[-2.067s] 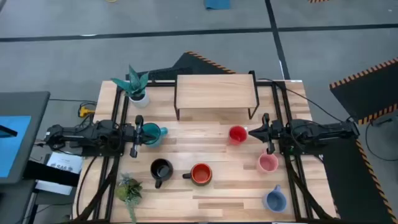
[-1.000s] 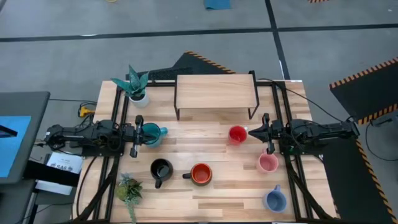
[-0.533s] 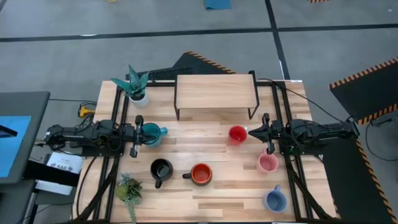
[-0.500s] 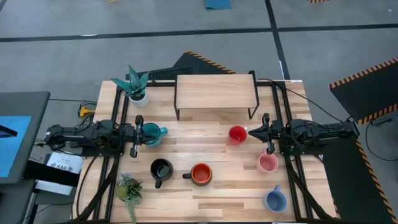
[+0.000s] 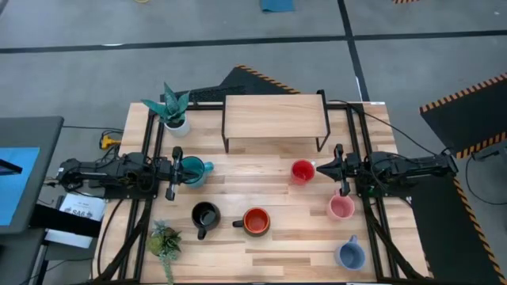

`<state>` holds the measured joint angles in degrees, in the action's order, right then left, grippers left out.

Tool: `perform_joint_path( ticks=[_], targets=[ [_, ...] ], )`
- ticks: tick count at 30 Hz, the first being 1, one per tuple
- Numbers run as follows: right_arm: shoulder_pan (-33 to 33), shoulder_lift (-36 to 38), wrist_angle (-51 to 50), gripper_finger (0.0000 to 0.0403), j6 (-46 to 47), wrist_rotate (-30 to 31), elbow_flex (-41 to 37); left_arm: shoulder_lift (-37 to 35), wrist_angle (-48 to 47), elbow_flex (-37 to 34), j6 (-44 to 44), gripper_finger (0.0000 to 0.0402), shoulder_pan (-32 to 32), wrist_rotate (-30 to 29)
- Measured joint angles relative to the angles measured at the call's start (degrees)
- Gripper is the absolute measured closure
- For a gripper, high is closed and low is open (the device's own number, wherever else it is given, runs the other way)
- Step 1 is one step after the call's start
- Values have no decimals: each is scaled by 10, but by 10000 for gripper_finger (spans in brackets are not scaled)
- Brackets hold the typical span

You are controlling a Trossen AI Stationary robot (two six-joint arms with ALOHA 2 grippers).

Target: Place coffee mugs

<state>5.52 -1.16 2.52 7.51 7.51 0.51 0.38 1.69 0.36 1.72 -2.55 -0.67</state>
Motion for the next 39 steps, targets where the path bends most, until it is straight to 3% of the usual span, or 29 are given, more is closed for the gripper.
perform_joint_path(
  ticks=[7, 16, 20, 24, 31, 39],
  targets=[
    [0, 0, 0, 355, 0, 0, 0, 0, 0, 0, 72, 401, 0, 0],
    [0, 0, 0, 355, 0, 0, 0, 0, 1, 0, 73, 401, 0, -1],
    [0, 0, 0, 355, 0, 0, 0, 0, 18, 0, -2, 401, 0, -7],
    [0, 0, 0, 355, 0, 0, 0, 0, 104, 0, -150, 401, 0, -38],
    [0, 0, 0, 355, 0, 0, 0, 27, 230, 0, -229, 394, 0, -118],
    [0, 0, 0, 355, 0, 0, 0, 130, 231, 17, -264, 306, -1, -147]
  ],
)
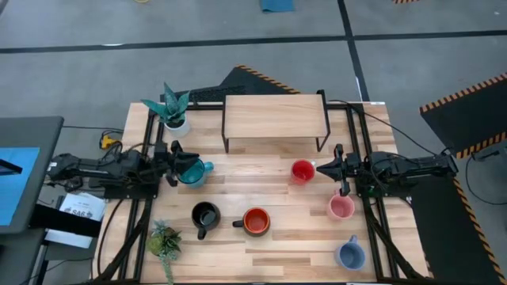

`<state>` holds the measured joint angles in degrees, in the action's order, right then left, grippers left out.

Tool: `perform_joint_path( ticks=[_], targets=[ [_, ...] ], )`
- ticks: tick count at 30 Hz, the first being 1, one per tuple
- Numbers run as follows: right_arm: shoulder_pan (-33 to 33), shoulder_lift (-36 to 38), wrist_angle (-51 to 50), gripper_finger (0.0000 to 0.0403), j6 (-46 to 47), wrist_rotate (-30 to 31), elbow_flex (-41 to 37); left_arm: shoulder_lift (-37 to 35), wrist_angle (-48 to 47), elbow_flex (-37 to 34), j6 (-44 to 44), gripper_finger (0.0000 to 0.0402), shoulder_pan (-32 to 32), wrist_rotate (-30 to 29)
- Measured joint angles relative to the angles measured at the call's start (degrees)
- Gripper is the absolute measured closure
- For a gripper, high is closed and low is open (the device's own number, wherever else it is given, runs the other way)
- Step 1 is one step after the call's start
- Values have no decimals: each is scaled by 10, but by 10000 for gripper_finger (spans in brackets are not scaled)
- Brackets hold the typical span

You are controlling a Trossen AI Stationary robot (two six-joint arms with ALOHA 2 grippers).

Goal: Place coffee mugs
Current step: Put the blue mug on the shelf

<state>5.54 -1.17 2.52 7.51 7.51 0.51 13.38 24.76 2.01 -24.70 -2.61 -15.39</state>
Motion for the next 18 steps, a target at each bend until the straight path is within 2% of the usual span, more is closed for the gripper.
perform_joint_path(
  ticks=[5, 9, 14, 18],
  targets=[
    [0, 0, 0, 355, 0, 0, 0, 74, -5, 54, 34, 235, 0, 27],
    [0, 0, 0, 355, 0, 0, 0, 122, -71, 120, 68, 195, 0, 53],
    [0, 0, 0, 355, 0, 0, 0, 183, -225, 237, 73, 176, 0, 50],
    [0, 0, 0, 355, 0, 0, 0, 239, -392, 347, 19, 175, 0, 43]
  ],
)
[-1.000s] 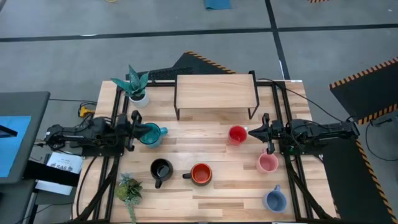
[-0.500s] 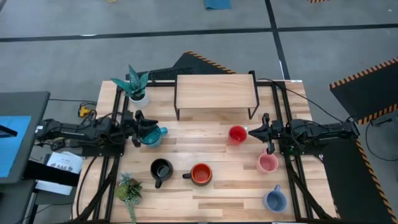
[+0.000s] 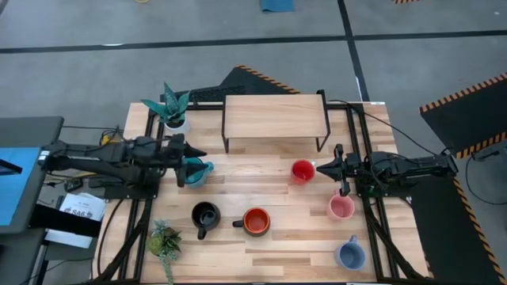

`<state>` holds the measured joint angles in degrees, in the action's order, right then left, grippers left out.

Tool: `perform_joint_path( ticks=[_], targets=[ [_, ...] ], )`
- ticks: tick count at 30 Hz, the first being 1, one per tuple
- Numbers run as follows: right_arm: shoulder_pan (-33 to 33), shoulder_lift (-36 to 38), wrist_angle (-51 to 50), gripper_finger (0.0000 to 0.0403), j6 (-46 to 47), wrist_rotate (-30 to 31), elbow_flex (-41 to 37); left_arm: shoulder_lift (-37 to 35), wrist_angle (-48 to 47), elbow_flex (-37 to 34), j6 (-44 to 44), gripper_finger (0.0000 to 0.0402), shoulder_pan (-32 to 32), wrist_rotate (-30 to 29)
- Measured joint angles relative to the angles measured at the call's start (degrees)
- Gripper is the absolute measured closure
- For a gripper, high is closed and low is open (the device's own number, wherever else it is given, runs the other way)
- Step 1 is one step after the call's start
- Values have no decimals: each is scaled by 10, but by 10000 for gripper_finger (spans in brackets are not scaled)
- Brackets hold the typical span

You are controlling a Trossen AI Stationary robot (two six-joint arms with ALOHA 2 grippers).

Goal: Place coffee mugs
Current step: Put the blue mug on the shelf

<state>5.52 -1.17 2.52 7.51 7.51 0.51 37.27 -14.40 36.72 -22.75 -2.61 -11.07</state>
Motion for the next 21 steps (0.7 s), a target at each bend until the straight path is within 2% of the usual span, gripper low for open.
perform_joint_path(
  ticks=[4, 8, 13, 21],
  targets=[
    [0, 0, 0, 355, 0, 0, 0, 65, -159, 97, -85, 175, 0, -15],
    [0, 0, 0, 355, 0, 0, 0, 134, -267, 143, -172, 175, 0, -33],
    [0, 0, 0, 355, 0, 0, 0, 226, -305, 145, -251, 175, 0, -44],
    [0, 0, 0, 355, 0, 0, 0, 318, -314, 145, -270, 175, 0, -22]
  ],
)
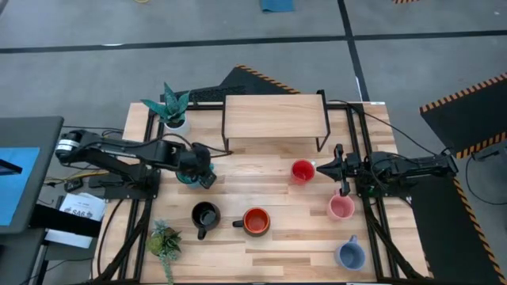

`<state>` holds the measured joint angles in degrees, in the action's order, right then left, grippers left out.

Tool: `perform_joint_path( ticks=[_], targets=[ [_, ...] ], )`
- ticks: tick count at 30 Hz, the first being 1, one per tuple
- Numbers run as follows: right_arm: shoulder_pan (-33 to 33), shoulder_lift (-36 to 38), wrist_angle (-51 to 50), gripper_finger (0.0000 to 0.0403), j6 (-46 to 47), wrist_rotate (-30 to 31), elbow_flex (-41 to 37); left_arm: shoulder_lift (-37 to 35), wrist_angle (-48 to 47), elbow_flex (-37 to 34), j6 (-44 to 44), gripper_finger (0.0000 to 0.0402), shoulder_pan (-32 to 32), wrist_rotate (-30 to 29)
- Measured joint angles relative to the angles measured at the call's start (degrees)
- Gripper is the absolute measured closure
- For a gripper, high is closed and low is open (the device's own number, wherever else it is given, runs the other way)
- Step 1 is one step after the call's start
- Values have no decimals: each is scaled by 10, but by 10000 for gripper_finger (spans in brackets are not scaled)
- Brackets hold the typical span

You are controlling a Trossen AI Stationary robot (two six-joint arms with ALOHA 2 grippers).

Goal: Place coffee mugs
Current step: Put the blue mug on the shelf

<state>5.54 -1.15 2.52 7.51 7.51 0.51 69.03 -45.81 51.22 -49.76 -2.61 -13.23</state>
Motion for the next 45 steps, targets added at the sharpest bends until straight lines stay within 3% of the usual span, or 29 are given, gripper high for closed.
perform_joint_path(
  ticks=[13, 27, 32, 38, 45],
  targets=[
    [0, 0, 0, 355, 0, 0, 0, 20, -49, 0, -45, 176, -54, -25],
    [0, 0, -2, 355, 0, 0, 0, 151, -45, 0, -18, 183, -84, -24],
    [0, 0, -2, 355, 0, 0, 0, 151, -47, 1, -10, 243, -84, -26],
    [0, 0, -3, 355, 0, 0, 0, 108, -63, 0, 16, 383, -84, -37],
    [0, 0, -3, 355, 0, 0, 0, 44, -124, 53, 37, 393, -77, -46]
  ],
)
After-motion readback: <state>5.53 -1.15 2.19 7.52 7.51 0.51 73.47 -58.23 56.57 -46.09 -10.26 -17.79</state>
